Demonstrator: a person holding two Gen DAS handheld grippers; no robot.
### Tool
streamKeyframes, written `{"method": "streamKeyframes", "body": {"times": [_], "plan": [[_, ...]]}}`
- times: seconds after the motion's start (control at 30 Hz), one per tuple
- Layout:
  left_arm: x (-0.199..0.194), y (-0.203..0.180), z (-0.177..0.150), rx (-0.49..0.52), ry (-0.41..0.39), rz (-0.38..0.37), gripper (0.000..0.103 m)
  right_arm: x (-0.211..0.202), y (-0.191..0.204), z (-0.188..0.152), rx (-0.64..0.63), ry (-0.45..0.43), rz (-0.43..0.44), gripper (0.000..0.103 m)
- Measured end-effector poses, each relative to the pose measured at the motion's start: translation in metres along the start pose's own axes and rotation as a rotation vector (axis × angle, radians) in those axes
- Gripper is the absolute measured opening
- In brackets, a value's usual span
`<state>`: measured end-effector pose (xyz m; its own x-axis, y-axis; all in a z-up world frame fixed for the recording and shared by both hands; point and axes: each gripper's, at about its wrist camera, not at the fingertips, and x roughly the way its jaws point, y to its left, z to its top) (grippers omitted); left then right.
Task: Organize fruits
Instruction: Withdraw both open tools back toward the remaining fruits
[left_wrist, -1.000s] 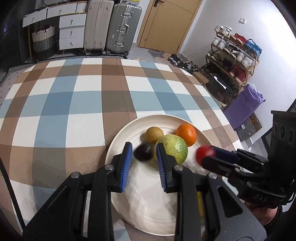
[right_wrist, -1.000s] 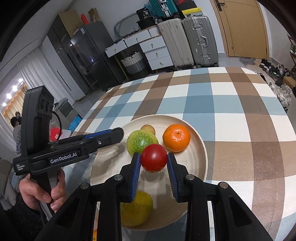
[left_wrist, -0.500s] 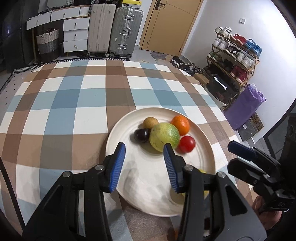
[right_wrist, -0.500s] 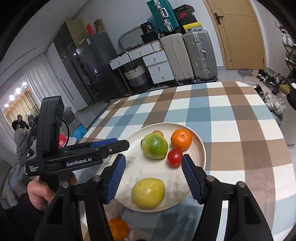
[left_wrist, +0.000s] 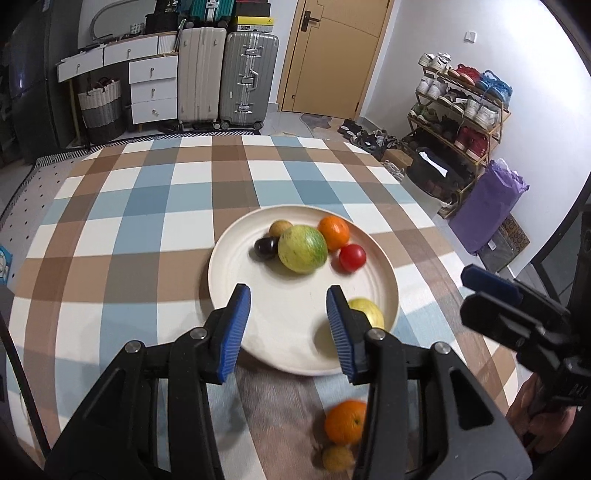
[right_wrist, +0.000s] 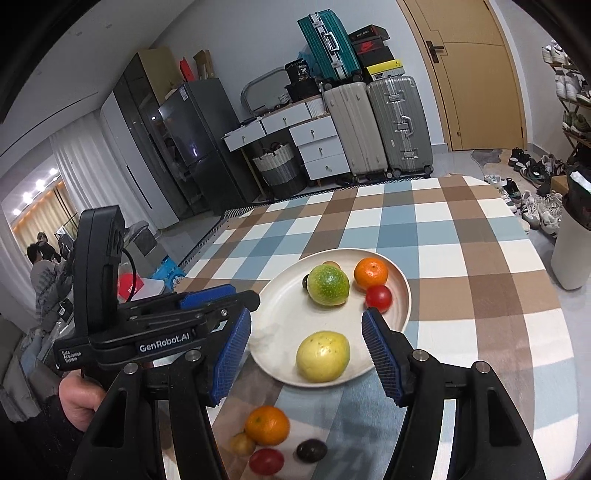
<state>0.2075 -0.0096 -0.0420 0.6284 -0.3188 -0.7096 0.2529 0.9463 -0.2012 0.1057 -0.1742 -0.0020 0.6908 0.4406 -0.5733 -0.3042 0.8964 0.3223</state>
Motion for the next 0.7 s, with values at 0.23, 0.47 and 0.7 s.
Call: {"method": "streamKeyframes", "body": {"times": [0.23,0.47,0.7], "plan": [[-0.03,-0.013,-0.027,0.007,-0.033,0.034,0.053,-0.027,0.005,-0.02,0.005,-0.021,-0.011,0.069],[-0.054,-0.023,-0.054,0.008,-0.06,0.068,0.062,-0.038,0.008,-0.049,0.012,0.013,-0.017,0.073],[-0.067,-0.022,-0.081,-0.025,-0.059,0.082,0.067,-0.047,0.016,-0.069,0.008,0.027,-0.034,0.083]]}}
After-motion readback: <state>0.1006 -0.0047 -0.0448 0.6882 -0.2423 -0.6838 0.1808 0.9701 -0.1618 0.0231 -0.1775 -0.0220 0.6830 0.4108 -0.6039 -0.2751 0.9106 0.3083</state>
